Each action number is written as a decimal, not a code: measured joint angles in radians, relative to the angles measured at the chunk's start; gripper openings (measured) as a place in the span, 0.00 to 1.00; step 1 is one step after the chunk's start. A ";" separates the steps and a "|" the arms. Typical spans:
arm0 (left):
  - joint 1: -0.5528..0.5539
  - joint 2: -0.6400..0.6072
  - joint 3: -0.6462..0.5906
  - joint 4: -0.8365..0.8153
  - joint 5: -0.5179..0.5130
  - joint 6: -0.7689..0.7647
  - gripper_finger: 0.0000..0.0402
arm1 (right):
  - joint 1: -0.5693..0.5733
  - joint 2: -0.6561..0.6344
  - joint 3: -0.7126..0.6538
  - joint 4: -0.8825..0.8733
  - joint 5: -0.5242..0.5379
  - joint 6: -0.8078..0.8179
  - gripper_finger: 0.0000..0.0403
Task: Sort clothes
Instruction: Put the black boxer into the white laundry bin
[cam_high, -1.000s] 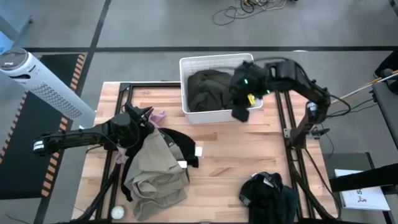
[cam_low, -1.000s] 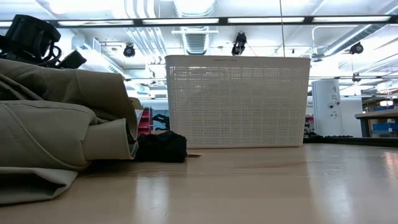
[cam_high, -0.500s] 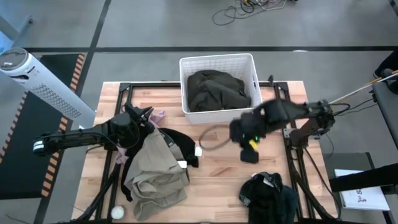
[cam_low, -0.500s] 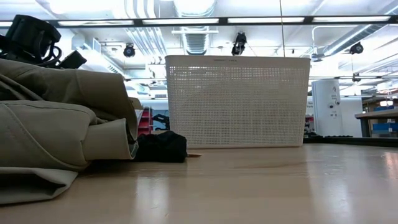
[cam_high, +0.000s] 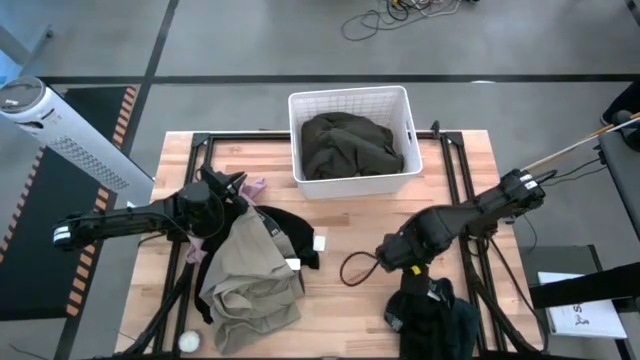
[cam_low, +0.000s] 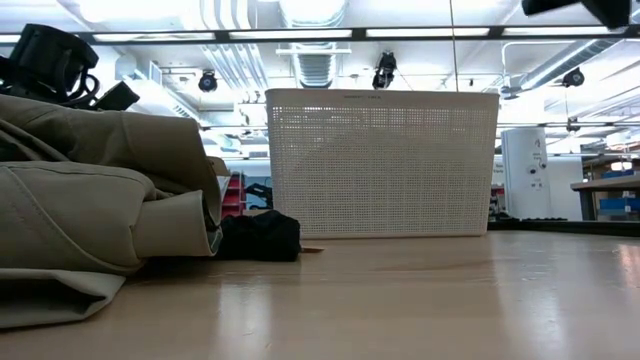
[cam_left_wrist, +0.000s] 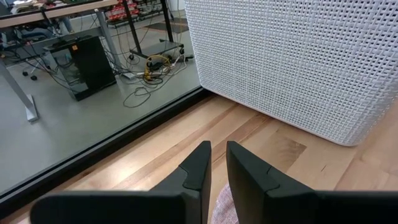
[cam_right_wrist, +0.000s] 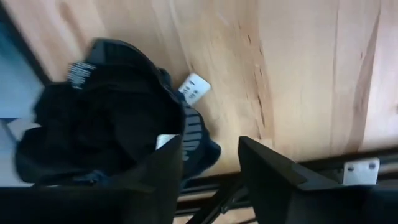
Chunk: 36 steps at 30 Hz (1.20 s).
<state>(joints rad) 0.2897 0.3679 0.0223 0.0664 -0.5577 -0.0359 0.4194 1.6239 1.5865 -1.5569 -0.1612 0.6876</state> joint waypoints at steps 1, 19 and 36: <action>0.000 0.000 0.000 0.000 0.000 0.000 0.09 | 0.001 0.001 -0.018 0.002 0.000 0.006 0.38; 0.000 0.000 0.000 0.000 0.000 0.000 0.09 | -0.001 0.001 -0.365 0.319 -0.179 -0.047 0.54; 0.000 0.000 0.000 0.000 0.000 0.000 0.09 | -0.001 0.001 -0.487 0.433 -0.223 -0.069 0.04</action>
<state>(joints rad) 0.2897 0.3679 0.0223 0.0662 -0.5579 -0.0357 0.4187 1.6245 1.0996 -1.1239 -0.3843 0.6183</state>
